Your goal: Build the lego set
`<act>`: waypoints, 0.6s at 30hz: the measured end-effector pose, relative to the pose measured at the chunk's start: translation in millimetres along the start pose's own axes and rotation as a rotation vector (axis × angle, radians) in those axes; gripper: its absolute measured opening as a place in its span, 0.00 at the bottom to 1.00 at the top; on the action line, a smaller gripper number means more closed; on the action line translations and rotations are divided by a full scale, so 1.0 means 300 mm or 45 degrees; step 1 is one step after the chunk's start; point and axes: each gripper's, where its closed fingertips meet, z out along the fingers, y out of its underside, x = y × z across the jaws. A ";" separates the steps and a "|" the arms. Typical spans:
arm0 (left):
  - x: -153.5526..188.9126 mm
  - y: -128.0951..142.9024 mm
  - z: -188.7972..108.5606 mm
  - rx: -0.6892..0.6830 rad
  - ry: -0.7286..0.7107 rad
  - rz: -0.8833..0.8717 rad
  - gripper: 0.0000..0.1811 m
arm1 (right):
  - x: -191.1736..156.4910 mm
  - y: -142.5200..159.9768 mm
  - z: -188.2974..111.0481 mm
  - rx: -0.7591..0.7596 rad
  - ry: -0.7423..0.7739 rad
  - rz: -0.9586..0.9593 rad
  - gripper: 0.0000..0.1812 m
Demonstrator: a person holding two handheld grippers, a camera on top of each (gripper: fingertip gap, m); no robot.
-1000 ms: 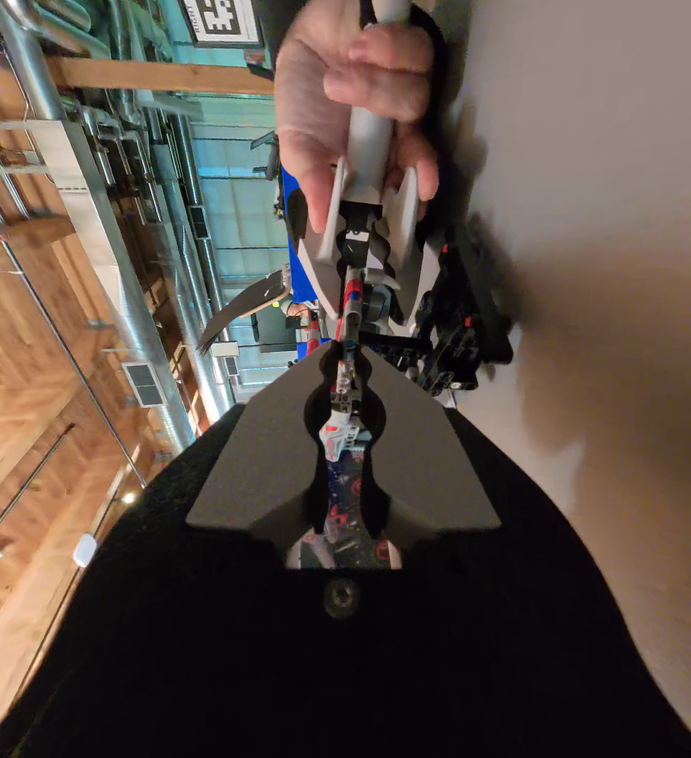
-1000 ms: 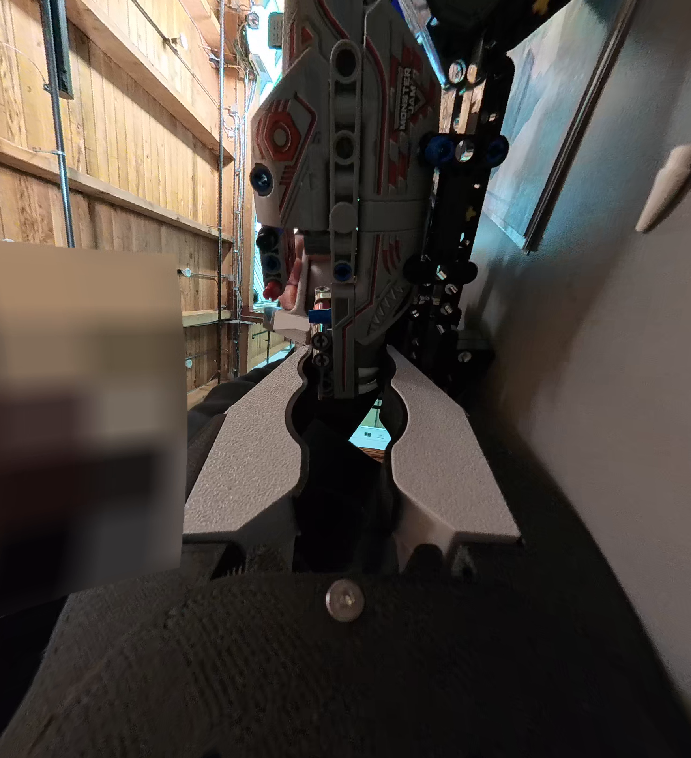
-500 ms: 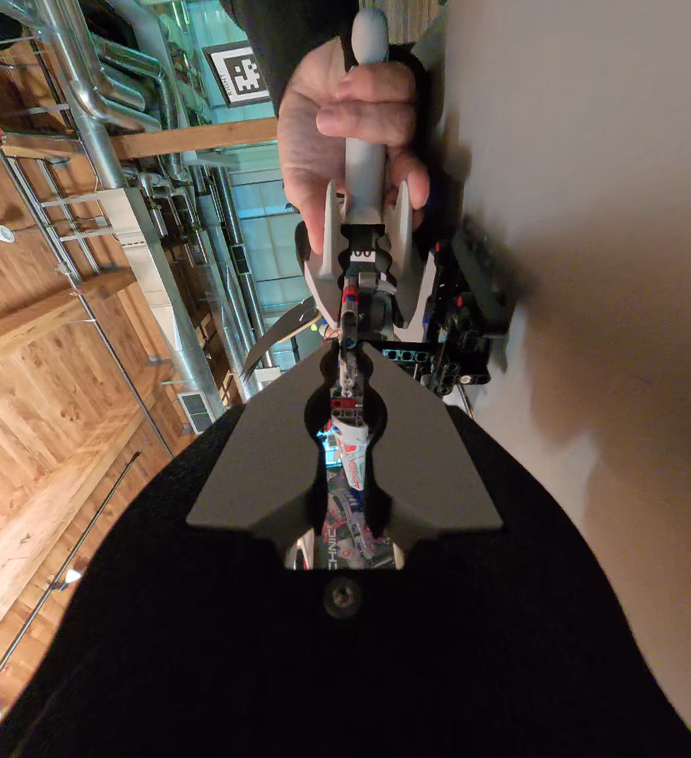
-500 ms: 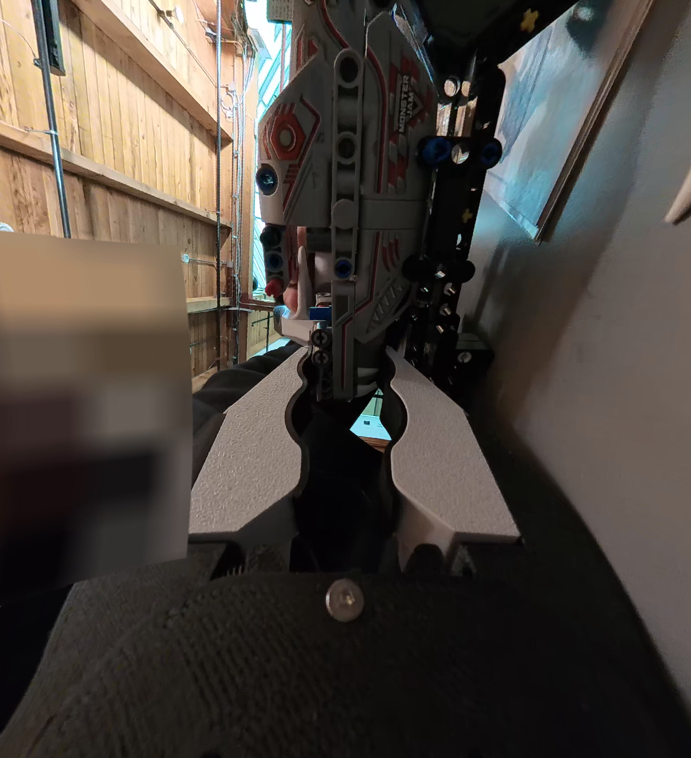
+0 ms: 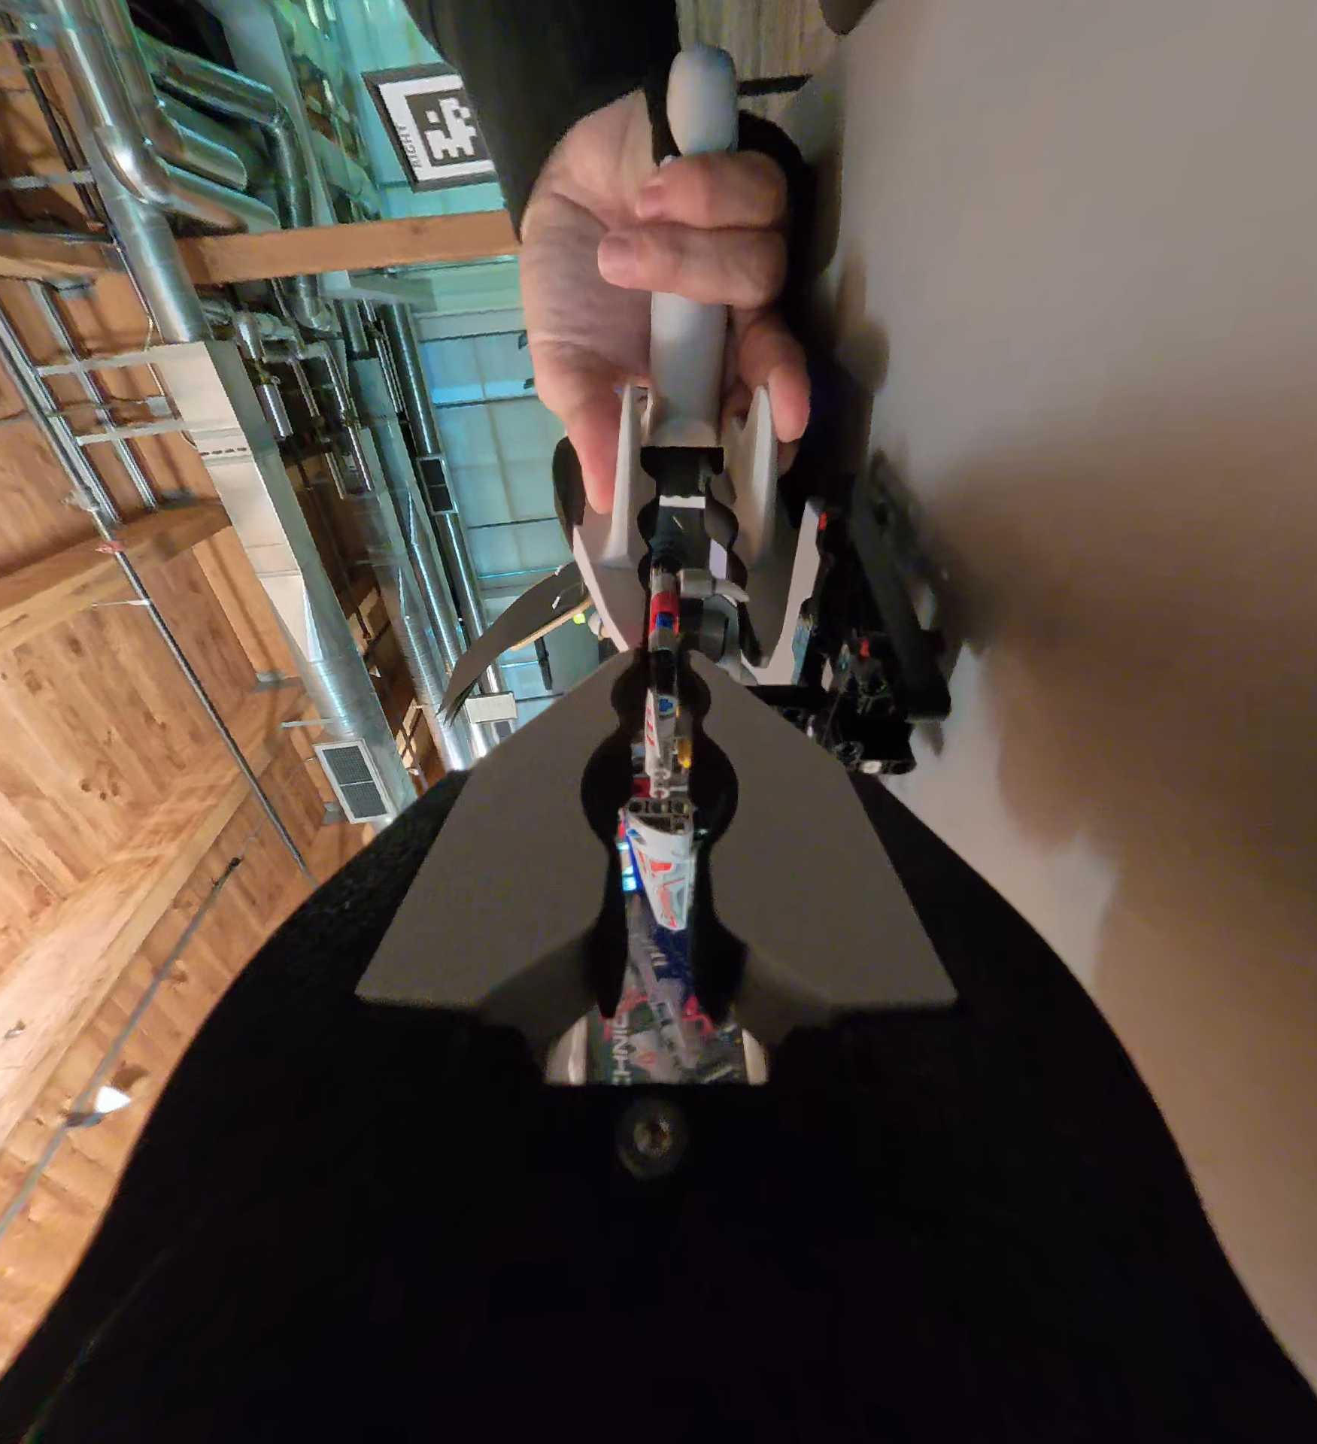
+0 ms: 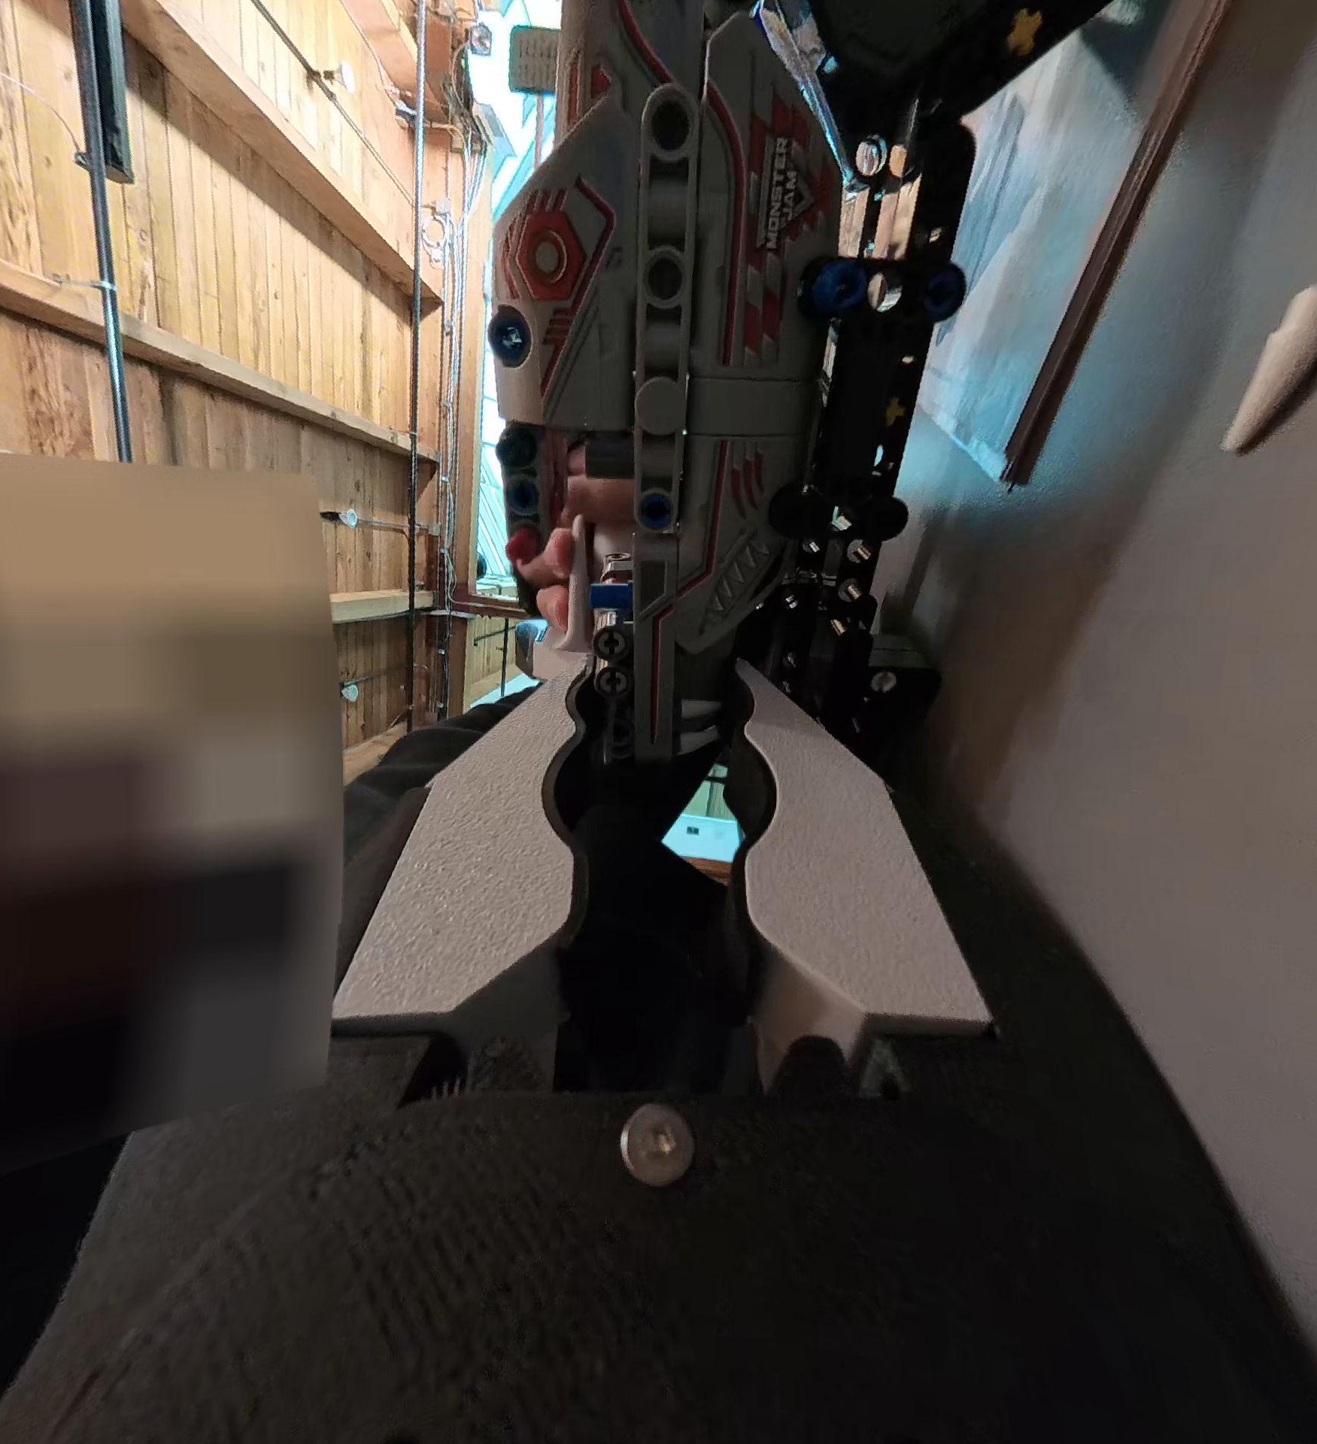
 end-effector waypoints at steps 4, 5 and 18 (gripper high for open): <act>0.000 0.006 0.009 -0.006 -0.004 0.002 0.02 | 0.001 -0.009 -0.003 0.027 0.002 -0.003 0.17; -0.001 0.008 0.010 -0.010 -0.008 -0.011 0.02 | 0.000 -0.011 -0.003 0.029 0.000 -0.002 0.17; -0.004 0.007 0.017 -0.042 -0.055 -0.010 0.02 | 0.000 0.017 -0.090 0.110 0.062 -0.051 0.21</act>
